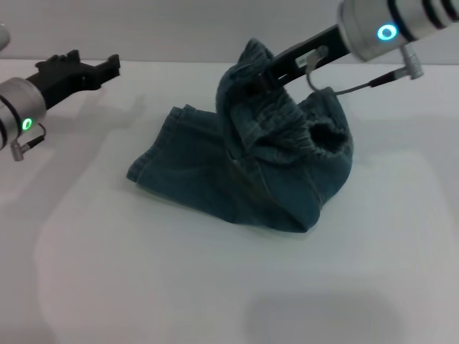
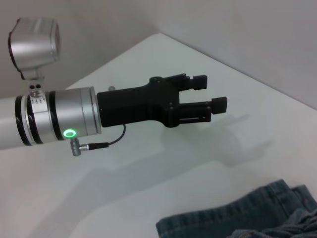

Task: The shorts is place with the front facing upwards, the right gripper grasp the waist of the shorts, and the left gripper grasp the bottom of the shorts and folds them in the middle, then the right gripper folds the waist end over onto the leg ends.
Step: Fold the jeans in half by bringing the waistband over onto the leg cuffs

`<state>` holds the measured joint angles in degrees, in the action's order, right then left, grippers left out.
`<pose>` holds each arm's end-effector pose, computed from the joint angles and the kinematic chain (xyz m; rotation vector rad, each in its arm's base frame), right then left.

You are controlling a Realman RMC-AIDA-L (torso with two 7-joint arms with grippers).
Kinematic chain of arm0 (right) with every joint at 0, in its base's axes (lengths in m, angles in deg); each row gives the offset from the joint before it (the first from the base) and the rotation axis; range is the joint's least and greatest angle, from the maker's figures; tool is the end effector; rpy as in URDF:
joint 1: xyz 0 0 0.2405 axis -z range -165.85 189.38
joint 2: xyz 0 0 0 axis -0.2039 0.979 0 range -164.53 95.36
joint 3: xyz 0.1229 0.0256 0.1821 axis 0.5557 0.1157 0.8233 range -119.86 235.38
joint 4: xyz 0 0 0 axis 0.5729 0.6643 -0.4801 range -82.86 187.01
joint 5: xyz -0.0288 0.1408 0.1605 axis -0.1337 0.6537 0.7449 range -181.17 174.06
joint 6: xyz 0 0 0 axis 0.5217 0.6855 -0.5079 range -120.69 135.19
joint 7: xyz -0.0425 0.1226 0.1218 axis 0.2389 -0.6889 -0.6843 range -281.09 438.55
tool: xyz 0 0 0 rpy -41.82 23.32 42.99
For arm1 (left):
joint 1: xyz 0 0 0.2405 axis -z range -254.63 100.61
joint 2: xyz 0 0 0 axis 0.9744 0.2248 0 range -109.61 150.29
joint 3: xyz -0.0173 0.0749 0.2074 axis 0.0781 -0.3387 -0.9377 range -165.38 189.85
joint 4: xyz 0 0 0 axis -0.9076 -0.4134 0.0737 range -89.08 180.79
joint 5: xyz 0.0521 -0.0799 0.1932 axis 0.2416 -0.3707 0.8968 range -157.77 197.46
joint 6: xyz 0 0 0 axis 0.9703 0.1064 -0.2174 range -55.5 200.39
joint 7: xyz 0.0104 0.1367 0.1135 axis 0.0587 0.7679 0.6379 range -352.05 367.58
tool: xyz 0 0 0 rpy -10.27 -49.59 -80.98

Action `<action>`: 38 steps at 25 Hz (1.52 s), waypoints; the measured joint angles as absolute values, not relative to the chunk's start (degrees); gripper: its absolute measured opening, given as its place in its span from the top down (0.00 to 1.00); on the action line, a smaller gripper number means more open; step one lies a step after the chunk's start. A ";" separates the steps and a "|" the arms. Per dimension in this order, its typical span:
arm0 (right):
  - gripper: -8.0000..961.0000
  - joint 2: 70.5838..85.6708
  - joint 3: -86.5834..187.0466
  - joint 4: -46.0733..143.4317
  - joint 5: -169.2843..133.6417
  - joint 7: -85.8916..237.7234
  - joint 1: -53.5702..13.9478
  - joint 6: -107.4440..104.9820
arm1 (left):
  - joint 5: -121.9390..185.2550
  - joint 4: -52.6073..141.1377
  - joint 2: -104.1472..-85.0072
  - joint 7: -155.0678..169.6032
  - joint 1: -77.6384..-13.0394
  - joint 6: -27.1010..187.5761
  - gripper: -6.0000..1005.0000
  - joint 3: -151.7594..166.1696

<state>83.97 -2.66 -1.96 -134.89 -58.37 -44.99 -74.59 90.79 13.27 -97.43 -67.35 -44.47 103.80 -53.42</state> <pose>0.0596 0.4106 -0.0240 -2.8029 0.8949 0.1245 -0.2598 0.4500 0.0118 -1.9225 -0.8509 -0.5303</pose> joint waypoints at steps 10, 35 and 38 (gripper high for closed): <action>0.91 84.15 -4.21 8.38 -132.95 -53.80 -50.46 -69.60 | 90.75 13.81 -97.65 -67.27 -44.69 103.52 0.19 -53.60; 0.34 84.08 -7.11 6.84 -145.38 -52.89 -56.52 -74.99 | 90.56 14.99 -97.80 -64.94 -43.91 103.29 0.19 -53.23; 0.34 84.16 -6.54 4.71 -144.37 -52.80 -53.79 -72.39 | 90.58 15.00 -97.83 -64.92 -43.90 103.58 0.19 -53.23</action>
<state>84.16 -6.54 4.71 -144.37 -52.80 -53.79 -72.39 90.58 15.00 -97.83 -64.92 -43.90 103.58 -53.23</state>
